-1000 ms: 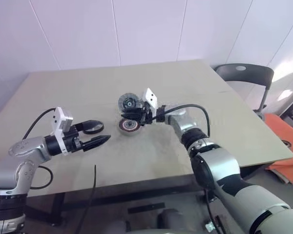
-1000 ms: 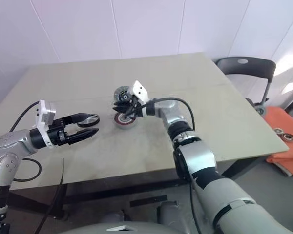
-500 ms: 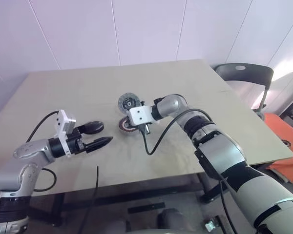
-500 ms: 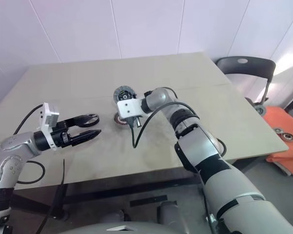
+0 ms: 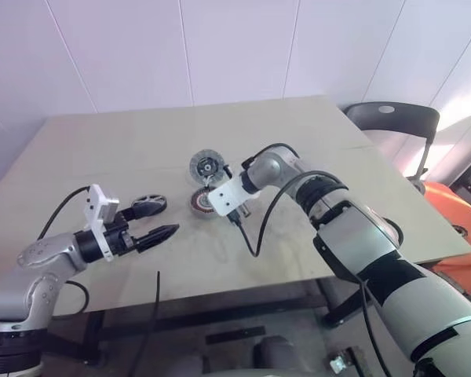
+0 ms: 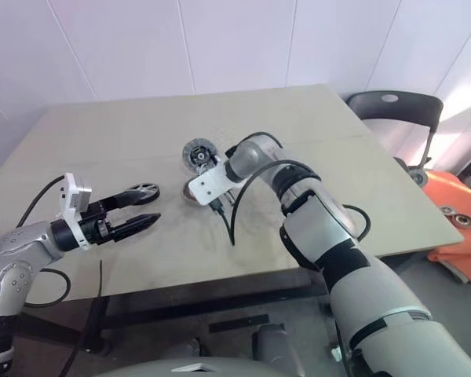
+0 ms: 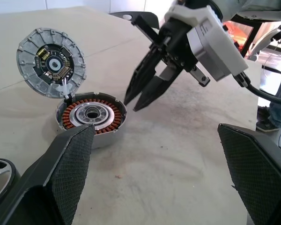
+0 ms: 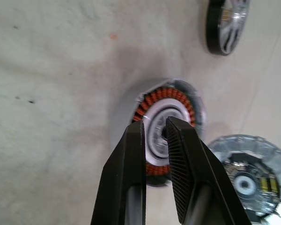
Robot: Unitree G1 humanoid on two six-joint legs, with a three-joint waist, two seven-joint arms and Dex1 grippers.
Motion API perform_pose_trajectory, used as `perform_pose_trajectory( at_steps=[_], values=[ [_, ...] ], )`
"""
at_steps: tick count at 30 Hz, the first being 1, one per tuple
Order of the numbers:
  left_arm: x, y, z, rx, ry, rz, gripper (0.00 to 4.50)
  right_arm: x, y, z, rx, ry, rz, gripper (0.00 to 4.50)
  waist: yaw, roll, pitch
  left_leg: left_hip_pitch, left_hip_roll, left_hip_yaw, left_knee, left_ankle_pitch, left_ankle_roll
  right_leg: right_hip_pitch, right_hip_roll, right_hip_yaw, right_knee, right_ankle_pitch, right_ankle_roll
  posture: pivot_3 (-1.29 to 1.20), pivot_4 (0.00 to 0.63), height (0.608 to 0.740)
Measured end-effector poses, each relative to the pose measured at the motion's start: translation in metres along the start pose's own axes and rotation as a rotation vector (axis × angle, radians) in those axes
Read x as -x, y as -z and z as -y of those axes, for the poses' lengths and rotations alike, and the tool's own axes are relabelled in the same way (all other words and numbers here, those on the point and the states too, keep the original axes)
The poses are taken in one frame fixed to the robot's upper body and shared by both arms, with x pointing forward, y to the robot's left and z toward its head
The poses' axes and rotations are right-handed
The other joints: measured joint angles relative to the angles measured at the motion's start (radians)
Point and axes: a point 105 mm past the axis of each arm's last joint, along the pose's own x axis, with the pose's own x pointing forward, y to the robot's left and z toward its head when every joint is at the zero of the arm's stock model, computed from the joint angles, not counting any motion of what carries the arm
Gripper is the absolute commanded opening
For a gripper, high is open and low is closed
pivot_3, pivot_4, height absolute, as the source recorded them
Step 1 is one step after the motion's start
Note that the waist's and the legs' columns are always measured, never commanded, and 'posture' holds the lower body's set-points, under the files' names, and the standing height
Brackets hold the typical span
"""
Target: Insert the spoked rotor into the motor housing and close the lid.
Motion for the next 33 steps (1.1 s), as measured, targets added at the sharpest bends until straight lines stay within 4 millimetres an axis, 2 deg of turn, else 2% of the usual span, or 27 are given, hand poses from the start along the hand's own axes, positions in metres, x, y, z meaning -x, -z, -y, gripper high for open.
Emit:
perform_pose_trajectory(
  at_steps=[10, 22, 33],
  values=[
    [-0.001, 0.002, 0.003, 0.005, -0.010, 0.007, 4.48, -0.006, 0.012, -0.011, 0.006, -0.037, -0.084, 0.77, -0.001, 0.000, 0.000, 0.000, 0.000, 0.000, 0.000, 0.000, 0.000, 0.000, 0.000, 0.000, 0.000, 0.000, 0.000, 0.00, 0.000, 0.740],
    [0.001, 0.005, 0.007, 0.009, -0.017, 0.003, 4.48, -0.019, 0.008, -0.012, 0.023, -0.019, -0.095, 0.77, -0.002, 0.000, 0.000, 0.001, 0.000, 0.000, 0.000, 0.000, 0.000, 0.001, 0.001, 0.000, 0.001, 0.000, 0.000, 0.00, 0.000, 0.740],
    [0.002, 0.004, 0.006, 0.005, -0.033, 0.005, 4.48, -0.020, 0.007, -0.012, 0.026, -0.018, -0.095, 0.77, -0.002, 0.000, 0.000, 0.002, 0.000, 0.000, 0.001, 0.001, 0.000, 0.001, 0.002, 0.000, 0.001, 0.000, 0.000, 0.00, 0.000, 0.740]
  ],
)
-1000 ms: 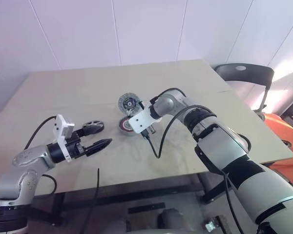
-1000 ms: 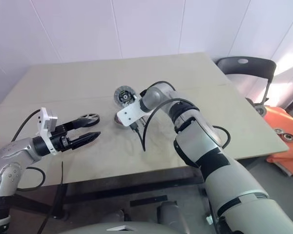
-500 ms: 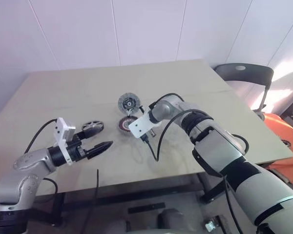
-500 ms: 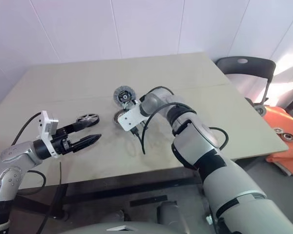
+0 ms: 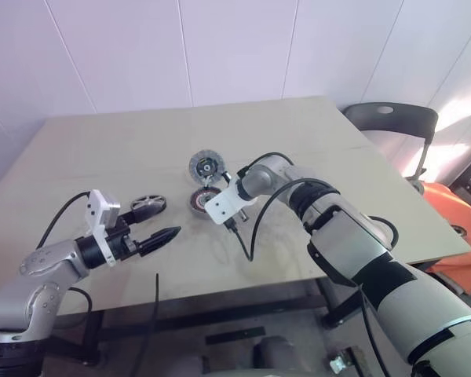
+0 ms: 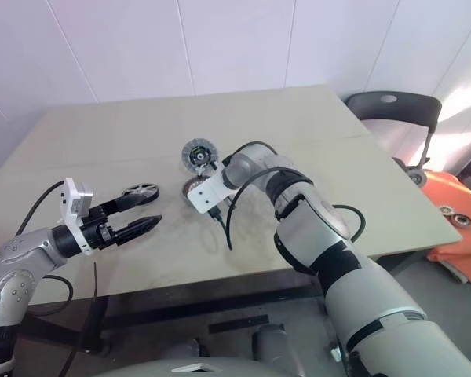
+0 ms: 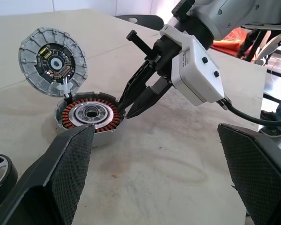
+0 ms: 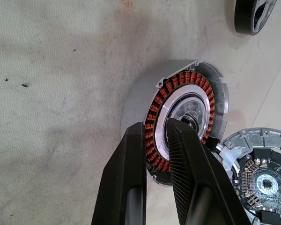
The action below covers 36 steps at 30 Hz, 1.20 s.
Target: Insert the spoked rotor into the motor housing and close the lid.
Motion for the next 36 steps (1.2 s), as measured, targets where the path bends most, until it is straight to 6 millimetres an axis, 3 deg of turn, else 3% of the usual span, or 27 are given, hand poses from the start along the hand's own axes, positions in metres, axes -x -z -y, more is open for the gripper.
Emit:
perform_pose_trajectory(
  at_steps=[26, 29, 36],
  values=[
    [0.001, 0.004, 0.001, 0.011, -0.017, 0.000, 4.48, -0.008, -0.007, -0.007, -0.018, -0.041, 0.026, 0.77, 0.001, 0.000, 0.000, 0.000, 0.000, 0.000, 0.000, 0.000, 0.000, 0.000, 0.000, 0.000, -0.001, 0.000, 0.000, 0.00, 0.000, 0.740],
    [0.000, 0.003, 0.002, 0.008, -0.016, 0.003, 4.48, -0.007, -0.007, -0.006, -0.028, -0.036, 0.033, 0.03, 0.001, 0.000, 0.000, 0.000, 0.000, 0.000, 0.000, 0.000, 0.000, 0.000, 0.000, 0.000, -0.001, 0.000, 0.000, 0.00, 0.000, 0.740],
    [0.000, 0.003, 0.002, 0.008, -0.015, 0.008, 4.48, -0.008, -0.010, -0.006, -0.030, -0.035, 0.044, 0.03, 0.001, 0.000, 0.000, -0.001, 0.000, -0.001, 0.000, 0.000, 0.000, 0.000, 0.000, -0.001, 0.000, 0.000, 0.000, 0.00, 0.000, 0.740]
  ],
)
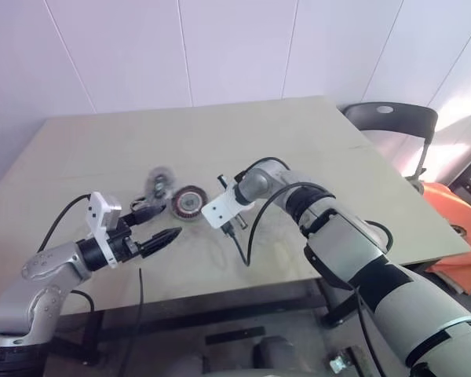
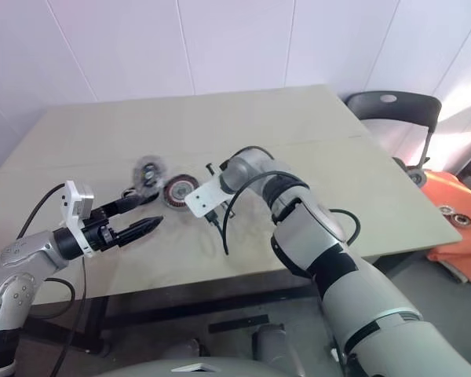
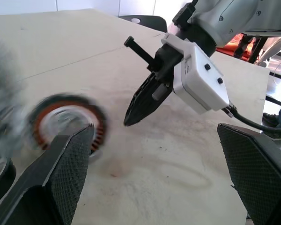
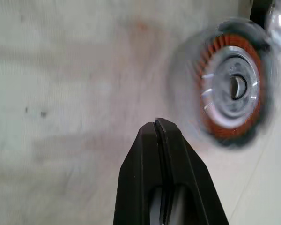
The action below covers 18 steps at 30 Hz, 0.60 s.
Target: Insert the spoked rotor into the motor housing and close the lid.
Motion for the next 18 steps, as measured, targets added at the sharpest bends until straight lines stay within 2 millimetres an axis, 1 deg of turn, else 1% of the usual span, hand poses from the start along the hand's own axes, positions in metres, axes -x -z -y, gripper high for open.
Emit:
perform_pose_trajectory(
  at_steps=[14, 18],
  values=[
    [0.000, -0.001, 0.000, -0.007, 0.003, 0.006, 4.48, 0.002, -0.003, 0.001, -0.032, -0.009, 0.037, 0.03, 0.000, 0.000, 0.000, 0.000, 0.000, 0.000, 0.000, 0.000, 0.000, 0.000, 0.000, 0.000, 0.000, 0.000, 0.000, 0.00, 0.000, 0.740],
    [-0.001, -0.003, 0.000, -0.011, 0.005, 0.009, 4.48, 0.005, -0.014, 0.012, -0.119, 0.045, 0.125, 0.03, 0.000, 0.000, 0.000, 0.000, 0.000, 0.000, 0.000, 0.000, 0.000, 0.000, 0.000, 0.000, 0.000, 0.000, 0.000, 0.00, 0.000, 0.740]
  ],
)
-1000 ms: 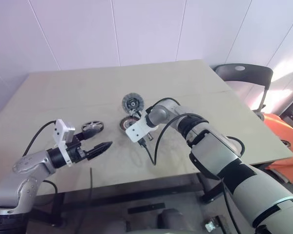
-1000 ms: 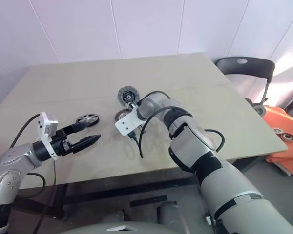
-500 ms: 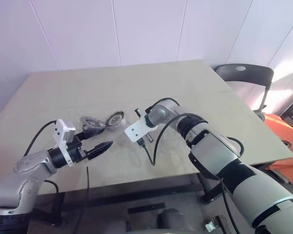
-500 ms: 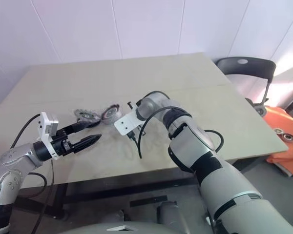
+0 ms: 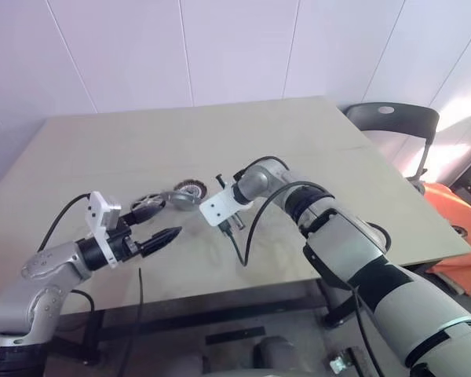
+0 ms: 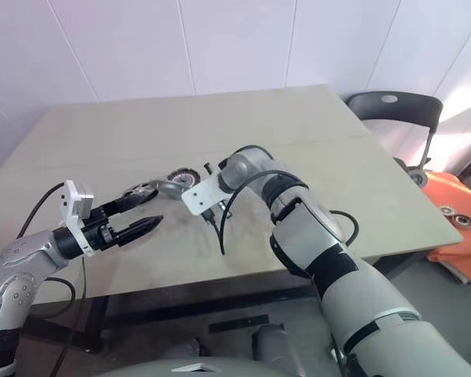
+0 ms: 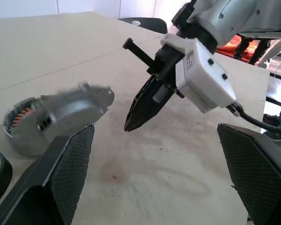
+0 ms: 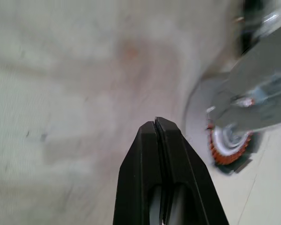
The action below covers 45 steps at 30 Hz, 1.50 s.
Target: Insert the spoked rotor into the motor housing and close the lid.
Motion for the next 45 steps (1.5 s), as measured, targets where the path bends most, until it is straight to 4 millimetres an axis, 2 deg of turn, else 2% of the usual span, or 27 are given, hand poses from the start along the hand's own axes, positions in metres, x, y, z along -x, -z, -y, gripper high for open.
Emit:
perform_pose_trajectory(
  at_steps=[3, 7, 14, 16, 18, 22, 27, 30, 34, 45],
  values=[
    [-0.002, -0.004, -0.001, -0.011, 0.004, 0.011, 4.48, 0.000, -0.011, 0.010, -0.086, 0.053, 0.084, 0.03, 0.001, 0.000, 0.000, 0.000, 0.000, 0.000, 0.000, 0.000, 0.000, 0.000, 0.000, 0.000, 0.000, 0.000, 0.000, 0.00, 0.000, 0.740],
    [-0.002, -0.004, -0.003, -0.008, 0.000, 0.013, 4.48, 0.004, -0.014, 0.012, -0.190, 0.054, 0.150, 0.03, 0.002, 0.000, 0.000, 0.000, 0.000, 0.000, 0.000, 0.000, 0.000, 0.001, -0.001, 0.000, -0.001, 0.000, 0.000, 0.00, 0.000, 0.740],
    [-0.001, -0.004, -0.007, -0.004, 0.003, 0.006, 4.48, 0.005, 0.011, -0.034, -0.287, -0.141, 0.144, 0.03, 0.001, -0.001, 0.000, 0.000, 0.000, 0.000, 0.000, 0.000, 0.000, 0.001, -0.001, -0.001, 0.000, 0.000, 0.000, 0.00, 0.000, 0.740],
    [0.000, -0.005, -0.008, -0.007, 0.005, 0.004, 4.48, 0.008, 0.015, -0.042, -0.321, -0.171, 0.153, 0.03, 0.001, 0.000, 0.000, 0.000, 0.000, 0.000, 0.000, 0.000, 0.000, 0.000, 0.000, -0.001, 0.000, 0.000, 0.000, 0.00, 0.000, 0.740],
    [-0.002, -0.009, -0.010, -0.016, 0.011, 0.008, 4.48, 0.009, 0.015, -0.042, -0.358, -0.147, 0.185, 0.03, -0.002, 0.000, 0.000, 0.000, 0.000, 0.000, 0.000, 0.000, 0.000, 0.000, 0.000, 0.000, 0.000, 0.000, 0.000, 0.00, 0.000, 0.740],
    [-0.002, -0.010, -0.011, -0.018, 0.023, 0.009, 4.48, 0.016, 0.012, -0.026, -0.391, -0.048, 0.244, 0.03, 0.000, 0.000, 0.000, 0.000, 0.000, 0.000, 0.000, 0.000, 0.000, 0.000, 0.000, -0.001, 0.000, 0.000, 0.000, 0.00, 0.000, 0.740],
    [-0.002, -0.013, -0.014, -0.027, 0.026, 0.006, 4.48, 0.019, 0.014, -0.023, -0.486, 0.022, 0.318, 0.03, 0.003, -0.001, 0.000, 0.000, 0.000, 0.000, 0.000, 0.000, 0.000, 0.001, -0.001, -0.001, 0.000, 0.000, 0.000, 0.00, 0.000, 0.740],
    [-0.002, -0.017, -0.016, -0.036, 0.032, 0.008, 4.48, 0.020, 0.016, -0.018, -0.529, 0.098, 0.350, 0.58, 0.002, -0.001, 0.000, 0.000, 0.000, 0.000, 0.000, 0.000, 0.000, 0.001, -0.001, -0.001, 0.000, 0.000, 0.000, 0.00, 0.000, 0.740],
    [-0.003, -0.020, -0.017, -0.040, 0.040, 0.011, 4.48, 0.021, 0.020, -0.011, -0.546, 0.182, 0.342, 1.85, 0.000, -0.001, 0.000, 0.000, 0.000, 0.000, 0.000, 0.000, 0.000, 0.000, -0.001, -0.001, 0.000, 0.000, 0.000, 0.00, 0.000, 0.740],
    [-0.003, -0.022, -0.021, -0.042, 0.042, 0.011, 4.48, 0.012, 0.027, -0.015, -0.620, 0.252, 0.323, 1.85, 0.000, -0.001, 0.000, 0.000, 0.000, 0.000, 0.000, 0.000, 0.000, 0.000, -0.001, 0.000, 0.000, 0.000, 0.000, 0.00, 0.000, 0.740]
  ],
)
